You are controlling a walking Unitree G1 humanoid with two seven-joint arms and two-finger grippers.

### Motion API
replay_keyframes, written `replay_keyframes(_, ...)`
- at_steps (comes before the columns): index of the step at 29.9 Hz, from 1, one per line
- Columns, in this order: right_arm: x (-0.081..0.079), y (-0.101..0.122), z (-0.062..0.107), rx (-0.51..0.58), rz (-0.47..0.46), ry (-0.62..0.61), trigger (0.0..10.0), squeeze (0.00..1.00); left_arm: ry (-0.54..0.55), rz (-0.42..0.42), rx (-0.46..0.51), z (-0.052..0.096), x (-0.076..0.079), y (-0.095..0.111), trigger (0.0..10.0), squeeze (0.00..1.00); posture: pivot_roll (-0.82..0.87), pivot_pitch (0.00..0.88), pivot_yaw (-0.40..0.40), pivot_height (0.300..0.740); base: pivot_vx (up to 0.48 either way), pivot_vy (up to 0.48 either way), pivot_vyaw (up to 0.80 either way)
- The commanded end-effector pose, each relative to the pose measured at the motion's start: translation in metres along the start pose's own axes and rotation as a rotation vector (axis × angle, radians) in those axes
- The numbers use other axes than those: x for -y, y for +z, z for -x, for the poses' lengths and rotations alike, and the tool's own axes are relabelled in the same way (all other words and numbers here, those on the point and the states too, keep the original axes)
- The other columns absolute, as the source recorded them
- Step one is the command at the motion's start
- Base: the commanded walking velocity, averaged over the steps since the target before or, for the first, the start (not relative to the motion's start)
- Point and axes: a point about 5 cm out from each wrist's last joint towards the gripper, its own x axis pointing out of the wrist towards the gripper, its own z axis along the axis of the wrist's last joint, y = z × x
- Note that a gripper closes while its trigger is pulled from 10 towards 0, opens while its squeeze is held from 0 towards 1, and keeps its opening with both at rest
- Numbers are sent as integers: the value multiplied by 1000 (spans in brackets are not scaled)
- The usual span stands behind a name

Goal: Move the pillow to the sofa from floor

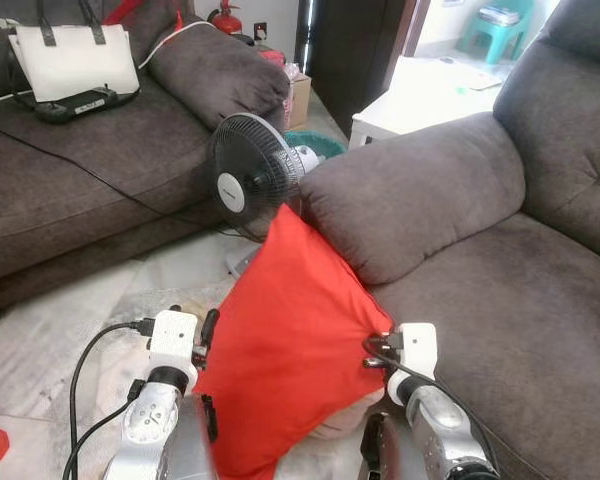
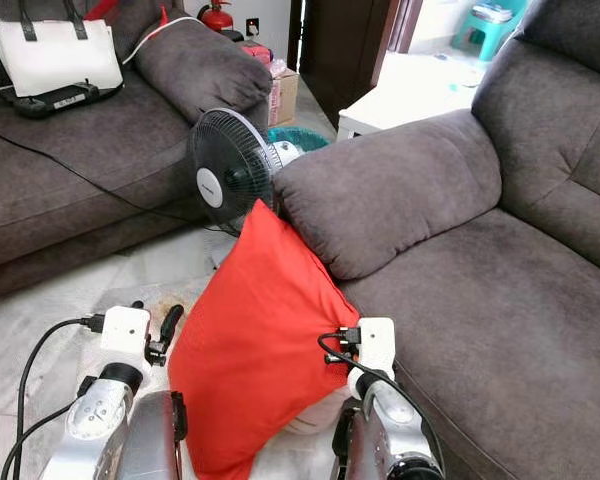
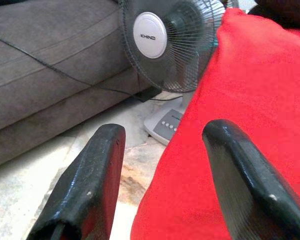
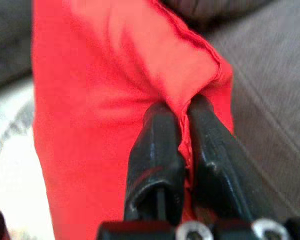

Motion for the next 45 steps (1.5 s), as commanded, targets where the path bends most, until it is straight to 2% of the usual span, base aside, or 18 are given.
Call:
replay_keyframes(1,7,15,3,106,-19,-21,10000,0,3,21,-1,-4,-2,-1,10000,0,151,0,-77,526,0,0,0)
replay_keyframes(7,5,29,14,227,-55,-4,10000,0,-8,39,18,-9,0,5,10000,0,134,0,-54,526,0,0,0)
replay_keyframes(17,-2,36,21,262,-65,-18,10000,0,-37,46,35,-12,3,5,10000,0,127,0,-32,526,0,0,0)
replay_keyframes(28,-6,43,22,266,-65,-16,10000,0,-50,44,54,-12,4,6,10000,0,132,0,-33,583,0,0,0)
replay_keyframes(40,-8,45,23,270,-67,-18,10000,0,-54,44,52,-13,3,4,10000,0,130,0,-28,669,0,0,0)
replay_keyframes(45,-8,46,22,269,-71,-14,10000,0,-53,43,51,-13,2,3,10000,0,130,0,-28,684,0,0,0)
